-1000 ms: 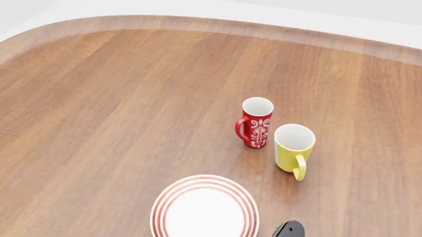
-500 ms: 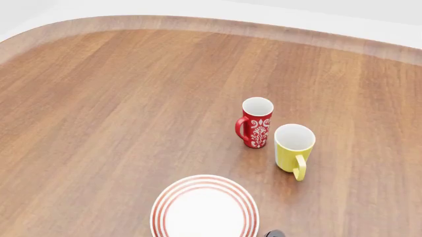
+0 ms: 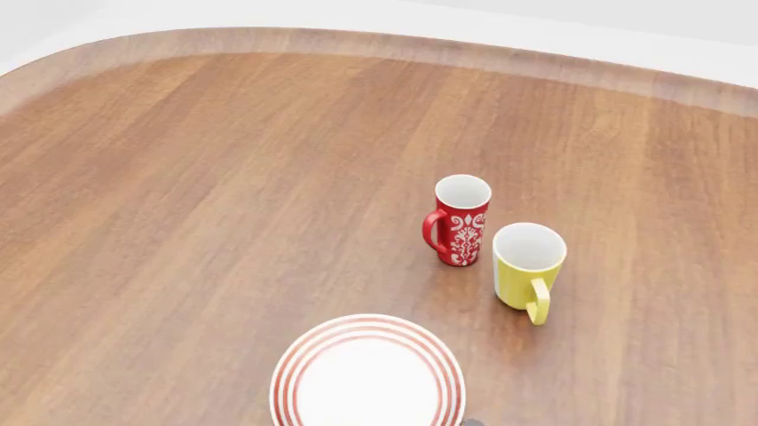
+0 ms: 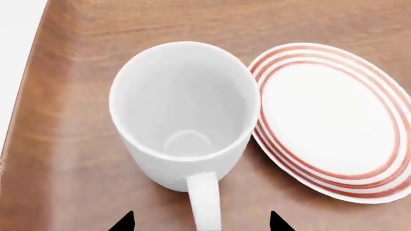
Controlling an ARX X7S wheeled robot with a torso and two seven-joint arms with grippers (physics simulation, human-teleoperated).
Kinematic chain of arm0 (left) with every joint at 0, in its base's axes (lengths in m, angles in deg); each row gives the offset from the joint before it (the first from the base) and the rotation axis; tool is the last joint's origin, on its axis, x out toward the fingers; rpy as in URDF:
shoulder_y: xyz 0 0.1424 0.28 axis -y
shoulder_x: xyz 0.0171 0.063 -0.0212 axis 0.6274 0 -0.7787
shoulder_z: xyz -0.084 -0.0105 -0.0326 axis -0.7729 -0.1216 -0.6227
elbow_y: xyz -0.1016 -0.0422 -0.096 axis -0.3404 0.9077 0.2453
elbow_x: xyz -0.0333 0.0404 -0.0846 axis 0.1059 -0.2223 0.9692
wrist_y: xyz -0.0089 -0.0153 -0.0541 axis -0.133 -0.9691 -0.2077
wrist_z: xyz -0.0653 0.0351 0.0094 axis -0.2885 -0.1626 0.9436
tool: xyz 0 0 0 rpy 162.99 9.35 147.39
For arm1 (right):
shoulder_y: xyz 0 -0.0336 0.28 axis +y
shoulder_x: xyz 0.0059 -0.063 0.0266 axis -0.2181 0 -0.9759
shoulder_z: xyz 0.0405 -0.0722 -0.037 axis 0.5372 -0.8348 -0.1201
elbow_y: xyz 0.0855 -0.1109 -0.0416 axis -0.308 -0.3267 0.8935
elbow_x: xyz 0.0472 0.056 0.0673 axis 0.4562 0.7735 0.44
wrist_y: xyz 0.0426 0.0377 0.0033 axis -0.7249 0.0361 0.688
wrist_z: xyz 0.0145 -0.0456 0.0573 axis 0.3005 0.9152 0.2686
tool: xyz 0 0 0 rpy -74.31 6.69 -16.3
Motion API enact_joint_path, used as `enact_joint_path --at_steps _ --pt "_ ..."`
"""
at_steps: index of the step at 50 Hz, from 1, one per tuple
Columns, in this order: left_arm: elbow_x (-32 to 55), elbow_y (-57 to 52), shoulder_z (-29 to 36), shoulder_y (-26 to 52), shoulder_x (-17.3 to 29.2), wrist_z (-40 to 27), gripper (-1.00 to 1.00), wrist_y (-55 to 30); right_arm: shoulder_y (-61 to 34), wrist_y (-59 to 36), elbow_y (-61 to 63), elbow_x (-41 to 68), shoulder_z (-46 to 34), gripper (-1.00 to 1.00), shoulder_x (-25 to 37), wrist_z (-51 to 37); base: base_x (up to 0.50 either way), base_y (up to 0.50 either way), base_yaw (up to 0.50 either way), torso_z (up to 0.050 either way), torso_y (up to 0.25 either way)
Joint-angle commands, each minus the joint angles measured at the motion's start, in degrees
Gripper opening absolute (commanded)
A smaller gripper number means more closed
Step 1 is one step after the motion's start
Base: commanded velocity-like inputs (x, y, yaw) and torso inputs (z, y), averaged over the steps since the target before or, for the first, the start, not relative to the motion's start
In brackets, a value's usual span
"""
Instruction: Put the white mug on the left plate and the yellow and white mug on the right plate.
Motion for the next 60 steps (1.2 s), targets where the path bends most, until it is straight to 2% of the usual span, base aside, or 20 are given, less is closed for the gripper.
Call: enact_joint_path --at_steps 1,38,39,52,60 --pt "-0.18 0.20 0.31 -0.16 0.02 0.12 1.00 0.38 -1.33 0.13 -3.20 -0.83 -1.05 1.00 -1.24 0.56 0.00 0.00 0.00 0.000 0.000" --pt "0.73 -0.29 -0.10 -0.94 0.67 -0.39 1.00 1.29 -2.78 2.87 -10.36 -2.35 -3.25 1.00 -3.67 2.14 0.00 0.00 0.00 0.000 0.000" --pt "0.77 -0.30 -0.13 -1.01 0.68 -0.38 1.00 1.36 -2.81 2.62 -10.37 -1.82 -2.94 -1.00 -3.74 2.31 0.00 0.00 0.00 0.000 0.000" --pt "1.08 -0.20 -0.01 -0.96 0.85 -0.50 1.00 1.52 -1.93 3.69 -9.07 -2.16 -3.24 -1.00 -3.24 1.89 0.00 0.00 0.00 0.000 0.000" --pt "1.19 -0.05 0.41 -0.73 1.04 -0.49 1.00 1.40 -0.78 1.53 -1.39 -0.81 -3.16 -1.00 -1.31 1.54 0.00 0.00 0.00 0.000 0.000"
